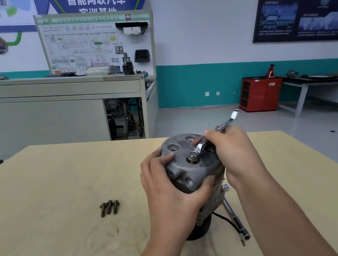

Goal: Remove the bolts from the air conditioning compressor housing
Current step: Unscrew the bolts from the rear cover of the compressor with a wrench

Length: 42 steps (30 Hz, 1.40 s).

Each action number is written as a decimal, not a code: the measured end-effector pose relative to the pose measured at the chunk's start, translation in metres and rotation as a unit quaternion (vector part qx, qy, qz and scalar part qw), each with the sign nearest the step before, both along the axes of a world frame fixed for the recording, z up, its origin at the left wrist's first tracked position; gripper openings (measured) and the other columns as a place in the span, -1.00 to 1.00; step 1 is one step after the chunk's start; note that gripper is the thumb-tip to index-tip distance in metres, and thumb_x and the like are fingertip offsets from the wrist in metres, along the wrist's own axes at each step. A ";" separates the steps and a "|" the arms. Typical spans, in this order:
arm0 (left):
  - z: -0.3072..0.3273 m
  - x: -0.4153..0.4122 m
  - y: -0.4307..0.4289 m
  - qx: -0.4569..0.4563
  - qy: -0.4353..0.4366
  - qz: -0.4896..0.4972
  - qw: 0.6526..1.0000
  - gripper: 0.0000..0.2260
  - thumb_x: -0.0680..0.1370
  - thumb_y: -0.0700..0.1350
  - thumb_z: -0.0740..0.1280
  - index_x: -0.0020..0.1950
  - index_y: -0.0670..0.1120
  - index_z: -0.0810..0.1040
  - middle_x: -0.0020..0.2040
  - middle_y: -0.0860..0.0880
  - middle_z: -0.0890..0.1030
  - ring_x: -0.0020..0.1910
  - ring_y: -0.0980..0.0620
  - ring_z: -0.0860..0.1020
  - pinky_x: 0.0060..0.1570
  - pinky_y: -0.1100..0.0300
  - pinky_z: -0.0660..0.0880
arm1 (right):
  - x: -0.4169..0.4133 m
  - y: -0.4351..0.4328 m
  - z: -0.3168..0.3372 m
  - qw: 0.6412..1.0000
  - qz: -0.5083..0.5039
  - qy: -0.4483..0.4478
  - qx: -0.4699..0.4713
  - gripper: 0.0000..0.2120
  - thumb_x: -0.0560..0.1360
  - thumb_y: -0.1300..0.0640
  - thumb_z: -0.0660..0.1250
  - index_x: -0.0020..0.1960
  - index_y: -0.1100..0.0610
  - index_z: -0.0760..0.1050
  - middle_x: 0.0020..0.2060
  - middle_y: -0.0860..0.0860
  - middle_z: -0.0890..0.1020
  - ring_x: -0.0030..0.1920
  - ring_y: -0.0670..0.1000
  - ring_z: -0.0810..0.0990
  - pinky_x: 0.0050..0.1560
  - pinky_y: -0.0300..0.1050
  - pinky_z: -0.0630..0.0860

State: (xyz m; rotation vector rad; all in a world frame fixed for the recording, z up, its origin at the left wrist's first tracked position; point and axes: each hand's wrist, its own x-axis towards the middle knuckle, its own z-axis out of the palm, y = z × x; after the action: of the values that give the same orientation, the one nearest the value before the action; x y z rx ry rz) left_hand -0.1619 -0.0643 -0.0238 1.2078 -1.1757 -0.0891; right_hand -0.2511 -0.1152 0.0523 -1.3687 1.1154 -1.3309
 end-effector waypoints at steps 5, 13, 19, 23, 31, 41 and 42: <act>0.002 0.000 0.000 0.011 -0.004 -0.004 1.000 -0.48 0.14 0.23 0.38 0.02 0.24 0.26 0.20 0.32 0.25 0.27 0.10 0.34 0.25 0.19 0.34 | 0.015 -0.003 0.018 0.973 0.003 0.227 -0.046 -0.71 0.53 0.13 0.28 -0.37 0.13 0.49 -0.33 0.06 0.65 -0.17 0.18 0.60 0.08 0.12 0.48; 0.001 0.002 -0.002 0.024 0.006 -0.024 0.999 -0.46 0.13 0.18 0.40 0.06 0.18 0.31 0.18 0.22 0.30 0.24 0.09 0.37 0.18 0.00 0.43 | 0.023 0.017 0.009 0.943 0.002 0.291 -0.160 -0.87 0.44 -0.03 0.35 -0.26 -0.04 0.55 -0.35 -0.11 0.62 -0.10 -0.01 0.58 0.14 0.08 0.44; 0.004 0.003 -0.002 0.024 -0.014 -0.026 0.999 -0.41 0.17 0.17 0.43 0.06 0.51 0.21 0.14 0.41 0.26 0.21 0.13 0.40 0.19 0.02 0.44 | 0.017 0.034 -0.008 0.912 -0.005 0.276 -0.302 -0.83 0.30 -0.03 0.51 -0.33 -0.15 0.51 -0.24 -0.22 0.53 -0.03 -0.10 0.45 0.14 0.07 0.34; 0.004 0.002 -0.004 0.022 0.008 -0.039 0.999 -0.49 0.17 0.18 0.36 0.06 0.45 0.30 0.19 0.33 0.30 0.26 0.13 0.39 0.19 0.09 0.45 | 0.007 0.037 -0.028 0.878 -0.092 0.213 -0.418 -0.86 0.32 0.11 0.40 -0.15 -0.06 0.64 -0.19 -0.31 0.45 -0.06 -0.22 0.39 0.13 -0.01 0.25; 0.001 0.001 -0.003 0.006 0.001 -0.014 1.000 -0.48 0.15 0.22 0.40 0.04 0.18 0.31 0.20 0.21 0.32 0.29 0.10 0.35 0.26 0.10 0.37 | -0.006 0.034 -0.048 0.940 -0.087 0.003 -0.331 -0.82 0.40 -0.10 0.31 -0.03 -0.21 0.62 -0.02 -0.18 0.57 0.13 0.07 0.52 0.19 0.03 0.45; 0.002 0.002 0.000 0.011 0.003 -0.010 1.000 -0.46 0.14 0.24 0.40 0.03 0.20 0.29 0.22 0.29 0.27 0.31 0.11 0.34 0.28 0.18 0.34 | 0.003 0.006 -0.029 0.984 -0.042 -0.135 -0.104 -0.83 0.62 0.19 0.15 -0.05 -0.06 0.38 -0.17 0.09 0.70 -0.12 0.03 0.68 -0.06 -0.02 0.61; 0.002 0.003 0.000 0.012 0.002 -0.010 1.000 -0.46 0.14 0.23 0.40 0.03 0.20 0.29 0.22 0.30 0.27 0.30 0.12 0.34 0.27 0.20 0.34 | 0.004 0.003 -0.023 0.989 -0.043 -0.119 -0.083 -0.85 0.62 0.17 0.14 -0.05 -0.06 0.38 -0.16 0.10 0.69 -0.11 0.04 0.67 -0.04 0.01 0.60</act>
State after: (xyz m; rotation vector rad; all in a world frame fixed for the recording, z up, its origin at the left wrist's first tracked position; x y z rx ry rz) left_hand -0.1594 -0.0644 -0.0216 1.2164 -1.1856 -0.1212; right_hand -0.2470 -0.1121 0.0289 -1.2514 0.9278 -1.6341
